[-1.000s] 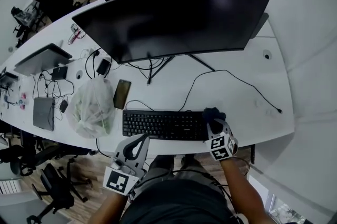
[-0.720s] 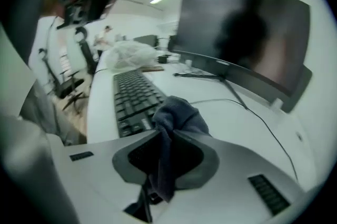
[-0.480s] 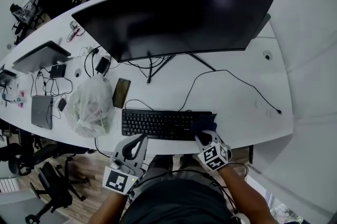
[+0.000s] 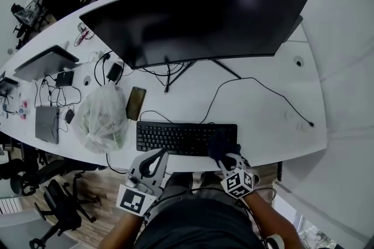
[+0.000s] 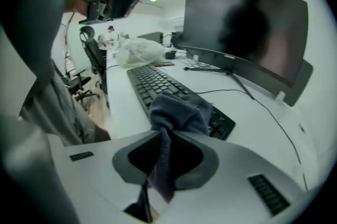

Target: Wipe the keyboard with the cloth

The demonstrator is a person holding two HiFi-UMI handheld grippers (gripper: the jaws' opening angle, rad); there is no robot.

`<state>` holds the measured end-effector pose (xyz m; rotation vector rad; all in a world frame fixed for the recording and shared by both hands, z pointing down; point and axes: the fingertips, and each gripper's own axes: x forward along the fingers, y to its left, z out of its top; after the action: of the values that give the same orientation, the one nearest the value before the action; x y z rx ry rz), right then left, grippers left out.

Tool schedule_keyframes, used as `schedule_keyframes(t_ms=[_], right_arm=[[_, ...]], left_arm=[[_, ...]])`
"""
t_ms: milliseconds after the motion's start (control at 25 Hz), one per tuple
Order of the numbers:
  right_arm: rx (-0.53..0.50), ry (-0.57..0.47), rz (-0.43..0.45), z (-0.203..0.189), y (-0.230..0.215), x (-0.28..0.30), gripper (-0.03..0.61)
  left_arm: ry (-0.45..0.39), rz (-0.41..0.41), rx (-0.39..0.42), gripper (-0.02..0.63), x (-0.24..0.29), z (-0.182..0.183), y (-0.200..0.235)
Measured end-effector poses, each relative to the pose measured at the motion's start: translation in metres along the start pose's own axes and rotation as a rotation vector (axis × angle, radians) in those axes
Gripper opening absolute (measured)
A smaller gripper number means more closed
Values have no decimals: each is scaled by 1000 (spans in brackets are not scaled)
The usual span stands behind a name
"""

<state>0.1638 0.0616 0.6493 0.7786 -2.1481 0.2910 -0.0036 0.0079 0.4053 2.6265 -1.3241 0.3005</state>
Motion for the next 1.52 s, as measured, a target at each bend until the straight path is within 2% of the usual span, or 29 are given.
schedule_keyframes(t_ms=[120, 160, 200, 240, 360, 400, 440, 520, 600, 640, 760, 800, 840, 960, 1000, 1040, 1080, 1200, 1240, 1280, 1320, 1400, 1440, 1480, 1520], right_arm=[[202, -9, -199, -2, -67, -1, 63], [235, -4, -242, 1, -83, 0, 63], [224, 0, -244, 7, -84, 3, 63], [171, 0, -203, 16, -72, 8, 63], [-74, -28, 29, 45, 1, 30, 63], [-108, -37, 61, 51, 10, 36, 63], [-95, -40, 46, 56, 2, 42, 63], [14, -23, -69, 62, -45, 51, 63], [60, 18, -155, 67, -76, 56, 63], [39, 28, -146, 70, -71, 57, 63], [-146, 3, 29, 79, -3, 63, 63], [-189, -4, 62, 79, 10, 64, 63], [-182, -8, 57, 78, 8, 65, 63], [5, 12, -103, 75, -57, 64, 63], [38, 27, -153, 73, -74, 63, 63], [44, 35, -168, 72, -78, 61, 63], [20, 32, -140, 72, -67, 61, 63], [-165, -5, 54, 76, 9, 59, 63], [-180, -11, 80, 74, 19, 59, 63], [-143, -10, 60, 69, 15, 58, 63], [-67, -2, 3, 64, -3, 55, 63], [78, 33, -150, 52, -45, 44, 63], [106, 52, -202, 47, -55, 38, 63], [100, 62, -214, 43, -51, 34, 63], [64, 58, -182, 43, -34, 34, 63]], left_arm=[[-8, 0, 0, 5, 1, 2, 3], [-10, 3, -1, 5, 1, 3, 5], [-12, 7, -2, 5, -1, 2, 6], [-13, 9, -3, 5, -2, 2, 7], [-11, 6, -5, 5, -6, 0, 7], [-8, 4, -6, 5, -7, -1, 7], [-5, 3, -7, 5, -7, -2, 8], [-1, 8, -9, 5, -9, -4, 12], [-6, 21, -17, 5, -12, -6, 19], [-8, 27, -20, 5, -14, -7, 22], [-6, 30, -23, 5, -16, -9, 26], [-4, 27, -24, 5, -16, -9, 27], [-3, 23, -24, 5, -15, -8, 28], [-6, 24, -31, 5, -13, -10, 35], [-4, 25, -33, 5, -12, -12, 38], [-4, 23, -34, 5, -12, -12, 40], [-6, 20, -34, 5, -11, -12, 41], [-4, 2, -35, 5, -8, -11, 41], [0, -5, -37, 5, -7, -11, 41], [2, -9, -36, 5, -6, -11, 41], [2, -11, -36, 5, -4, -11, 43], [-3, -6, -38, 5, -3, -9, 48], [-5, -3, -38, 5, -3, -8, 50], [-6, -1, -39, 5, -3, -8, 52], [-7, -1, -39, 5, -3, -8, 54]])
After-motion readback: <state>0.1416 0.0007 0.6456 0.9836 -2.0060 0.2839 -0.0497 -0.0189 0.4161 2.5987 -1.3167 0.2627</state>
